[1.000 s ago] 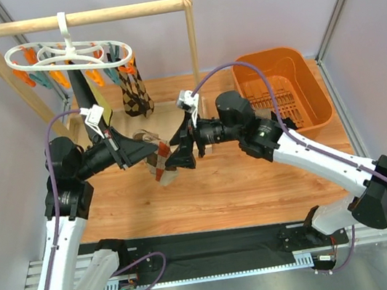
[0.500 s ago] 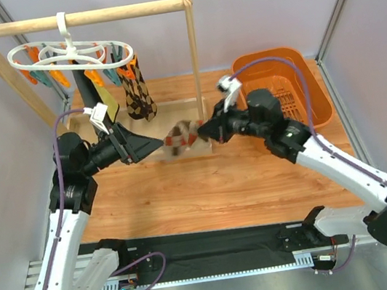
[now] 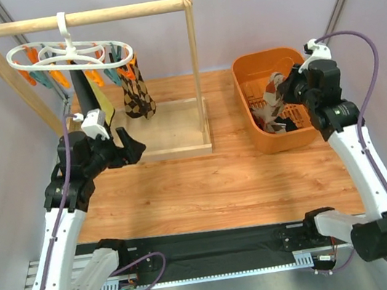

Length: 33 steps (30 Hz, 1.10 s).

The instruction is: Remove the socks clipped to the hanger

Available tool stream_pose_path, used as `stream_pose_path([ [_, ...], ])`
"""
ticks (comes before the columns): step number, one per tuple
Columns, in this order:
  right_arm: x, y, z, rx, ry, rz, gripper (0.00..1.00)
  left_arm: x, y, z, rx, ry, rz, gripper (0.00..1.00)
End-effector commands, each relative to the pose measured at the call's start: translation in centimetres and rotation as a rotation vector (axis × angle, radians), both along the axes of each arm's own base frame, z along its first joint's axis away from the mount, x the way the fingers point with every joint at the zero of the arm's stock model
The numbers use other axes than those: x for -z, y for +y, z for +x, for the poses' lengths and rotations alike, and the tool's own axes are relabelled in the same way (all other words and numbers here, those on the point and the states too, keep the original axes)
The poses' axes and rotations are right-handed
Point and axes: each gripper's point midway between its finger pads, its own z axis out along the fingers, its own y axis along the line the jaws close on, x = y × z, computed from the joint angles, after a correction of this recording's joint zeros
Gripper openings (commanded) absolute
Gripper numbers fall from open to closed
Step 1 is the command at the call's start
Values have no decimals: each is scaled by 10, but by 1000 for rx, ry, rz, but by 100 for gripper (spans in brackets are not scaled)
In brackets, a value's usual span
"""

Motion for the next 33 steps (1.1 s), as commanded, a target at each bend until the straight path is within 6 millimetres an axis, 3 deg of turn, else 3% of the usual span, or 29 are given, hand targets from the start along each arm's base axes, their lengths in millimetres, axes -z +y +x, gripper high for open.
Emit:
stream_pose_path([
  [1,-2,-19,32,70,-17,-47,0,28,32,-2,-108,-9,159,93],
  [2,-7,-27,40,106,-25,-67,0,33,35,-3,-123,0,165,93],
  [3,9,-28,54,114,18,-84,1,36,36,-4,-131,5,167,93],
  [5,24,-29,66,134,61,-86,25,37,36,-6,-133,12,161,93],
  [6,27,-25,70,125,77,-64,33,33,35,-6,-132,0,152,93],
  [7,37,-18,72,92,104,-48,47,31,34,-6,-128,-5,146,93],
  [9,43,16,64,-10,100,-50,57,28,34,-7,-128,-18,142,93],
  [10,31,25,61,-9,44,-70,65,28,33,-8,-125,-19,140,93],
  [11,25,57,52,-79,14,-80,68,28,34,-8,-129,-21,137,93],
  [13,10,88,43,-139,-61,-66,74,28,35,-8,-133,-21,133,93],
  [14,-3,118,28,-208,-113,-48,74,28,35,-8,-137,-20,134,93],
  [16,-21,154,19,-285,-226,-9,75,27,38,-8,-151,-21,137,92],
  [17,-29,182,5,-347,-276,-21,75,27,38,-8,-156,-22,134,92],
  [20,-49,236,-7,-428,-420,-56,75,26,36,-9,-147,-30,119,92],
  [22,-37,266,4,-445,-418,-87,75,28,32,-8,-125,-21,102,91],
  [23,-57,278,6,-443,-449,-73,75,28,32,-8,-127,-20,99,91],
  [24,-57,287,13,-432,-446,-82,75,31,32,-7,-125,-4,98,90],
  [25,-35,302,26,-434,-406,-116,75,31,32,-6,-124,-1,97,89],
  [26,-52,310,32,-422,-435,-98,75,31,33,-6,-130,1,95,89],
  [27,-52,316,38,-417,-439,-98,75,31,33,-6,-130,0,91,89],
  [28,-36,328,49,-419,-424,-113,75,31,33,-6,-128,0,87,89],
  [30,-54,341,57,-419,-471,-87,75,30,34,-6,-131,-4,83,89],
  [31,-39,354,66,-439,-458,-105,75,31,34,-5,-131,-4,83,89],
  [33,-51,365,72,-440,-497,-82,75,30,34,-5,-132,-4,77,89],
])
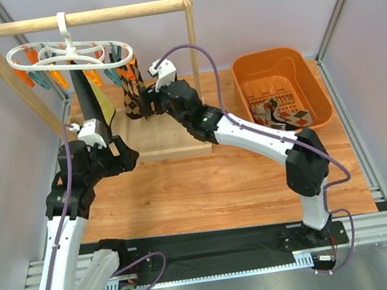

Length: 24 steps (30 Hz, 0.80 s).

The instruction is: Remove the socks clipped to the hanger

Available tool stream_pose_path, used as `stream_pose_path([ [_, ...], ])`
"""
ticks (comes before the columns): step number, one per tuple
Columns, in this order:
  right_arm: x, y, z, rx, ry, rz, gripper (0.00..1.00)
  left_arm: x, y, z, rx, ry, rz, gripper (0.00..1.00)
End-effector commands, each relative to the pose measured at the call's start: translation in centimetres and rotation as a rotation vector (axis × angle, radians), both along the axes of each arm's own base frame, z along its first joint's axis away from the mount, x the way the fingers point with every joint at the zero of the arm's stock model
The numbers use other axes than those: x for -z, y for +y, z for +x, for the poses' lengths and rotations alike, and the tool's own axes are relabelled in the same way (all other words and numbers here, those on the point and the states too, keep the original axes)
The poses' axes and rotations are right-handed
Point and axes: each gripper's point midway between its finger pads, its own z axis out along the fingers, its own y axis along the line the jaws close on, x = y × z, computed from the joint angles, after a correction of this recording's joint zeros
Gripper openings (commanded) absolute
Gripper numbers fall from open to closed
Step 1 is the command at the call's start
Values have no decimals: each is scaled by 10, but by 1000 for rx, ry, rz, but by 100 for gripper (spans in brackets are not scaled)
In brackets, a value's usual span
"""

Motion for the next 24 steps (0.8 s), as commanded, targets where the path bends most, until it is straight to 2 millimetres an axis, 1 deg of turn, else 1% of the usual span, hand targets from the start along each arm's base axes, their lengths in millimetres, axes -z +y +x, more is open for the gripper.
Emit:
stream_pose_path([
  [1,-48,13,15,13,-126,93,75,-8,-2,3,8,-31,-26,89],
  [2,-38,21,19,7,-123,84,75,-6,-2,4,6,-25,-27,89],
  [3,-45,24,21,2,-138,104,74,-7,-2,4,9,-27,-29,89],
  [4,-42,27,23,1,-138,102,74,-7,-2,4,7,-26,-29,89],
  [5,-34,31,27,4,-129,96,74,-6,-2,4,7,-23,-29,89],
  [7,-35,34,30,7,-132,100,73,-6,-2,4,8,-23,-30,89],
  [8,-30,36,33,10,-128,95,72,-5,-1,4,7,-21,-30,89],
  [10,-32,36,36,19,-134,98,53,-5,-1,4,5,-21,-29,89],
  [12,-31,36,35,19,-128,96,39,-4,-1,4,3,-22,-26,89],
  [13,-32,37,33,5,-125,96,27,-4,0,4,2,-22,-26,89],
  [15,-29,38,26,-23,-110,88,12,-5,1,5,-2,-25,-25,89],
  [16,-43,33,19,-36,-121,106,0,-5,0,5,-2,-26,-27,89],
  [17,-33,34,13,-49,-105,90,0,-6,1,5,-1,-29,-31,89],
  [18,-35,33,6,-64,-104,89,0,-7,-1,5,5,-37,-37,89],
  [19,-49,29,-4,-86,-114,102,0,-8,-1,5,8,-41,-42,88],
  [20,-50,32,-14,-110,-110,99,0,-11,-3,5,17,-55,-48,88],
  [21,-43,32,-23,-130,-95,73,0,-13,-5,4,29,-62,-55,89],
  [22,-46,33,-31,-147,-96,69,0,-13,-6,4,34,-68,-59,88],
  [23,-57,32,-44,-164,-108,79,0,-17,-6,3,40,-84,-64,88],
  [24,-51,32,-49,-170,-101,58,0,-17,-6,3,38,-88,-61,88],
])
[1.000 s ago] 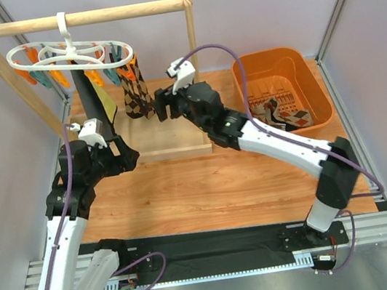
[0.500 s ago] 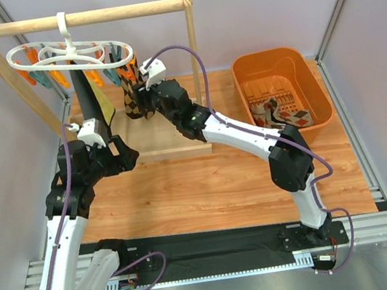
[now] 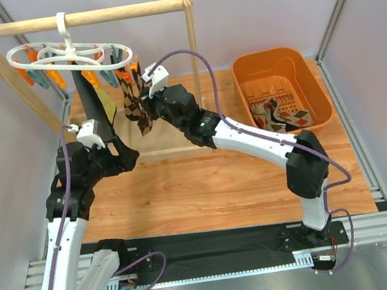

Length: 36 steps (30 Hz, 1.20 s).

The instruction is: Remove the socks clipped to the hanger

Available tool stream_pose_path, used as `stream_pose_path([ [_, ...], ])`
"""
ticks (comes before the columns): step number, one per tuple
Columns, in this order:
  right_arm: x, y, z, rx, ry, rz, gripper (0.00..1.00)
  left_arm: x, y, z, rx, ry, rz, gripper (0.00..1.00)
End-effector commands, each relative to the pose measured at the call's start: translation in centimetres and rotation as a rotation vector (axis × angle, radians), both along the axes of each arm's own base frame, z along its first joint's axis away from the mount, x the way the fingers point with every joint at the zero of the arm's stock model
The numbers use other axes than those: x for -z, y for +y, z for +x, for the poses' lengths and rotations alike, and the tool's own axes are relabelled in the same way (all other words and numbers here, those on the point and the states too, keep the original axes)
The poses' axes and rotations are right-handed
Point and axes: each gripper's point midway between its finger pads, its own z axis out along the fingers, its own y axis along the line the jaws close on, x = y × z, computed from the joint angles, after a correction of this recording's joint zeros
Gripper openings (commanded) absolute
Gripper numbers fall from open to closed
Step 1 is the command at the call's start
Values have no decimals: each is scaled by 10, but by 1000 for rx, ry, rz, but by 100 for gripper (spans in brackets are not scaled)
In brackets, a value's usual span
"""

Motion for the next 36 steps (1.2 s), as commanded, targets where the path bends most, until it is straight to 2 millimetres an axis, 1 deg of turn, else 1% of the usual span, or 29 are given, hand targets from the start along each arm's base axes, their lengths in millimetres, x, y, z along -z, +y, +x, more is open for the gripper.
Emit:
stream_pose_path([
  [1,-60,-2,-49,-80,-74,65,0,-14,-3,2,17,-68,-21,88],
  [4,-61,-4,-61,-95,-46,65,0,-18,-3,1,23,-85,-28,88],
  [5,-66,-4,-68,-110,-35,79,0,-23,-4,1,33,-106,-34,88],
  [6,-65,-4,-72,-126,-16,79,0,-24,-7,0,51,-114,-43,88],
  [7,-64,0,-81,-165,7,93,0,-27,-9,-2,59,-132,-49,88],
  [8,-68,0,-88,-187,14,102,0,-31,-11,-2,73,-152,-54,88],
  [9,-69,2,-93,-207,24,110,0,-32,-12,-3,81,-159,-59,88],
  [10,-69,7,-101,-247,36,119,0,-34,-13,-5,90,-169,-63,88],
  [15,-82,17,-128,-369,93,175,0,-41,-24,-7,154,-209,-90,88],
  [16,-84,17,-130,-377,98,184,0,-46,-24,-7,160,-230,-93,88],
  [19,-89,19,-135,-401,122,211,0,-48,-26,-6,168,-250,-102,88],
  [22,-95,19,-139,-414,135,240,0,-51,-20,-1,131,-257,-81,88],
  [25,-100,22,-141,-428,149,264,0,-66,-16,3,102,-298,-82,88],
  [26,-105,22,-142,-434,147,271,0,-74,-18,3,112,-319,-89,88],
  [29,-108,23,-142,-439,154,272,0,-97,-21,4,126,-382,-104,88],
  [30,-110,23,-143,-440,151,275,0,-99,-21,6,123,-384,-104,88],
  [32,-113,21,-143,-438,149,280,0,-106,-20,10,122,-404,-93,86],
  [36,-114,22,-144,-440,157,287,0,-106,-25,19,148,-405,-103,78],
])
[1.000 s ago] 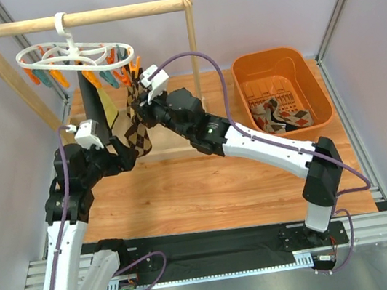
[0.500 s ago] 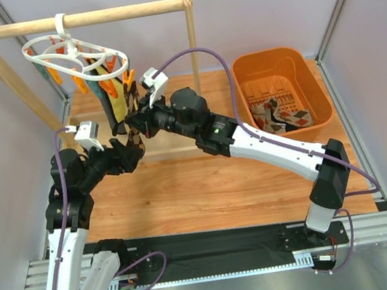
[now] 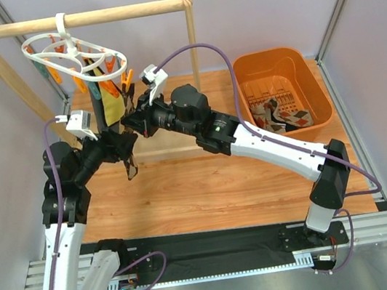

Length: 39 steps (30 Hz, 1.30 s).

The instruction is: Remove the socks clipped to the hanger

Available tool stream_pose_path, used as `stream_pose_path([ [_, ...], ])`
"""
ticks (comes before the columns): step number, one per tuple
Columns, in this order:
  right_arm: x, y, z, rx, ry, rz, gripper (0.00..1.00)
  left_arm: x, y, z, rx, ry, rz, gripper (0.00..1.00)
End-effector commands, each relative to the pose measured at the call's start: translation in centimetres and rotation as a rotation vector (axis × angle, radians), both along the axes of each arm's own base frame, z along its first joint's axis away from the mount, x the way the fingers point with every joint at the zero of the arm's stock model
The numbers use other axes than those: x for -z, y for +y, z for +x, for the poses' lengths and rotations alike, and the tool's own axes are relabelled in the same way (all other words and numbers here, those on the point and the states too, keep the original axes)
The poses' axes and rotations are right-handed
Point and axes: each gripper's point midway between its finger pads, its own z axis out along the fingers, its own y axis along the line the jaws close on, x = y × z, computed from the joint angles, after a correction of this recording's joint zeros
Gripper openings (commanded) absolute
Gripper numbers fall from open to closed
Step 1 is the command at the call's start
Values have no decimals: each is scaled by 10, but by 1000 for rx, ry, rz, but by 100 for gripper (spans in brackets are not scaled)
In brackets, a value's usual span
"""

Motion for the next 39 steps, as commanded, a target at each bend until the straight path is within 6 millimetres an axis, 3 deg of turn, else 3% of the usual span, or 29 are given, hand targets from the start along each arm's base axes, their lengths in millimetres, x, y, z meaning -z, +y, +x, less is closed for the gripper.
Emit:
stream_pose_path([
  [1,-36,-5,-11,-22,-12,79,0,-20,-5,9,24,-80,-19,72],
  [3,-32,-3,-10,-24,-4,74,0,-21,-8,10,40,-87,-33,62],
  [4,-30,-3,-10,-23,2,73,0,-21,-7,11,37,-92,-35,48],
  [7,-25,-3,-6,-4,12,66,0,-22,-6,13,30,-94,-28,21],
  [10,-14,-8,3,63,53,23,11,-17,-6,16,23,-83,-36,0],
  [11,-12,-9,6,81,67,14,24,-15,-6,16,20,-78,-41,0],
  [12,-20,-17,17,162,81,29,30,-13,-6,16,20,-75,-44,0],
  [14,-14,-27,25,236,126,-9,45,-11,-6,17,15,-65,-48,0],
  [15,-26,-36,32,301,139,18,49,-11,-5,17,12,-64,-49,0],
  [17,-26,-45,37,362,165,6,54,-10,-2,18,-8,-60,-47,0],
  [18,-36,-52,42,411,170,32,54,-10,-1,18,-16,-57,-46,0],
  [21,-43,-62,53,502,174,37,55,-9,1,20,-33,-49,-44,0],
  [22,-61,-67,56,525,154,66,55,-9,2,21,-38,-49,-45,0],
  [24,-58,-68,69,592,140,43,57,-8,2,22,-42,-40,-49,0],
  [26,-77,-71,74,616,106,59,59,-9,1,22,-46,-38,-47,0],
  [28,-68,-66,86,661,100,27,60,-10,3,22,-60,-37,-31,0],
  [29,-83,-68,87,668,86,56,61,-10,1,21,-56,-38,-25,0],
  [39,-74,-50,95,668,90,93,59,-12,0,19,-65,-40,-6,0],
])
